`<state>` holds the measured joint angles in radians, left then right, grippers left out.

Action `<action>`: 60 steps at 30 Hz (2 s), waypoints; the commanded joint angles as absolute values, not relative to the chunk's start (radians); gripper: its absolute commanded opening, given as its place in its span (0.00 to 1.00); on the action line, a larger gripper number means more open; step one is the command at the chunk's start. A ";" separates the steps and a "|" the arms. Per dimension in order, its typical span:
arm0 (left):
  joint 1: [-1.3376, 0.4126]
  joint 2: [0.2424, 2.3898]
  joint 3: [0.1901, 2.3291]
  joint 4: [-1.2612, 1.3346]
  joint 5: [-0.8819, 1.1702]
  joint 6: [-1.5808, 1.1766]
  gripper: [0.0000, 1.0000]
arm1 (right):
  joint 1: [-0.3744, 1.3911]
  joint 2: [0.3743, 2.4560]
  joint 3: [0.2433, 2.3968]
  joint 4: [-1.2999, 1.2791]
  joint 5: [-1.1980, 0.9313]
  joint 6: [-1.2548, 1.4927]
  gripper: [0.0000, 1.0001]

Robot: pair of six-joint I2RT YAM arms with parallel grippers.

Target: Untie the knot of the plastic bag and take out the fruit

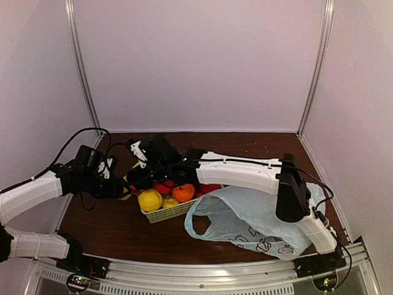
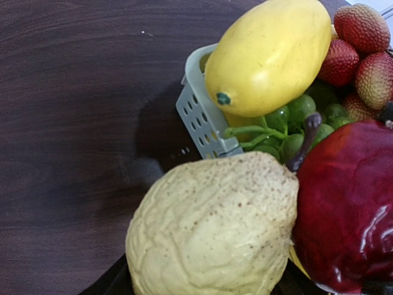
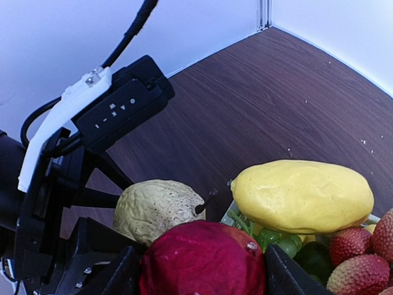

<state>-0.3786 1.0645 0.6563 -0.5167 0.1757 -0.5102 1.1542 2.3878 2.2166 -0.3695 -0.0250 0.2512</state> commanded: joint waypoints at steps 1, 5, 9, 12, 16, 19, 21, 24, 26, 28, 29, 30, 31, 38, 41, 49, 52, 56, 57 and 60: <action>-0.377 1.043 0.650 -0.485 0.172 -0.521 0.55 | 1.163 2.409 2.235 -0.373 -0.040 0.249 0.61; -0.377 1.036 0.649 -0.503 0.146 -0.534 0.55 | 1.163 2.389 2.234 -0.350 -0.027 0.235 0.58; -0.375 1.032 0.649 -0.533 0.105 -0.543 0.55 | 1.164 2.359 2.224 -0.325 -0.006 0.209 0.56; -0.367 1.020 0.644 -0.543 0.103 -0.550 0.55 | 1.163 2.329 2.196 -0.285 0.024 0.167 0.56; -0.360 1.003 0.647 -0.563 0.104 -0.575 0.55 | 1.165 2.305 2.178 -0.239 0.046 0.076 0.56; -0.347 0.987 0.647 -0.572 0.107 -0.589 0.55 | 1.170 2.303 2.173 -0.226 0.071 -0.027 0.56; -0.337 0.979 0.646 -0.577 0.112 -0.595 0.55 | 1.173 2.300 2.159 -0.214 0.079 -0.088 0.56; -0.329 0.972 0.644 -0.579 0.116 -0.601 0.56 | 1.183 2.292 2.126 -0.185 0.100 -0.176 0.56; -0.325 0.968 0.644 -0.581 0.117 -0.604 0.56 | 1.192 2.292 2.113 -0.178 0.108 -0.228 0.56; -0.325 0.964 0.643 -0.579 0.120 -0.609 0.56 | 1.197 2.300 2.110 -0.178 0.106 -0.260 0.56; -0.324 0.962 0.643 -0.577 0.122 -0.611 0.56 | 1.197 2.303 2.109 -0.179 0.101 -0.268 0.56; -0.324 0.960 0.641 -0.575 0.124 -0.614 0.56 | 1.198 2.308 2.108 -0.181 0.093 -0.275 0.56; -0.324 0.958 0.640 -0.574 0.126 -0.615 0.56 | 1.199 2.314 2.108 -0.182 0.088 -0.283 0.56; -0.324 0.948 0.645 -0.586 0.121 -0.610 0.56 | 1.209 2.347 2.111 -0.191 0.099 -0.345 0.59; -0.324 0.944 0.647 -0.584 0.124 -0.606 0.56 | 1.209 2.363 2.116 -0.197 0.119 -0.382 0.60; -0.324 0.931 0.650 -0.594 0.125 -0.606 0.56 | 1.209 2.419 2.164 -0.225 0.153 -0.442 0.62; -0.324 0.928 0.647 -0.594 0.127 -0.607 0.56 | 1.209 2.434 2.178 -0.235 0.154 -0.450 0.63; -0.324 0.930 0.644 -0.589 0.135 -0.607 0.55 | 1.210 2.446 2.184 -0.245 0.157 -0.460 0.65; -0.324 0.930 0.644 -0.584 0.139 -0.607 0.55 | 1.210 2.449 2.186 -0.247 0.157 -0.462 0.66; -0.324 0.929 0.647 -0.571 0.149 -0.602 0.56 | 1.209 2.457 2.194 -0.261 0.161 -0.470 0.69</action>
<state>-0.3325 0.9405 0.6521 -0.6029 0.1284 -0.6029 1.2072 2.4287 2.1654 -0.1997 0.1364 -0.4503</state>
